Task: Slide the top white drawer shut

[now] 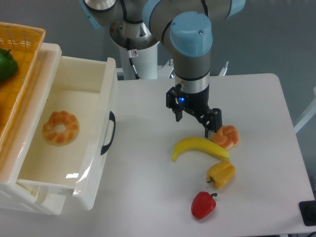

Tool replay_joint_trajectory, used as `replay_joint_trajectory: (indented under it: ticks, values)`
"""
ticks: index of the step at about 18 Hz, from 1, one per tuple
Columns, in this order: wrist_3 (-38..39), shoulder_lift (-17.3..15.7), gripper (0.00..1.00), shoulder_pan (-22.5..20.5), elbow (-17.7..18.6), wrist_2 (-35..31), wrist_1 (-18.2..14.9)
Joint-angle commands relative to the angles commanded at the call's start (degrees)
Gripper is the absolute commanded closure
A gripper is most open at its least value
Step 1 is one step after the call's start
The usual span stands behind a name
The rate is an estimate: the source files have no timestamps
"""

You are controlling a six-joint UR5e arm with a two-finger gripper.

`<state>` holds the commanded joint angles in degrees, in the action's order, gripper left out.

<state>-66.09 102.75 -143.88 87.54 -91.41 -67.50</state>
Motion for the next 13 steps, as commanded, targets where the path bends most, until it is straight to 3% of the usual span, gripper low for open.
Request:
replay_joint_trajectory:
  ticks: [5,9,13]
  values:
    - [1.0,0.1,0.0,0.0,0.1,-0.1,0.0]
    - [2.3,-0.1,0.0,0.0,3.2,-0.4,2.2]
    - [6.2,0.5,0.0,0.1,3.6,-0.4,2.5]
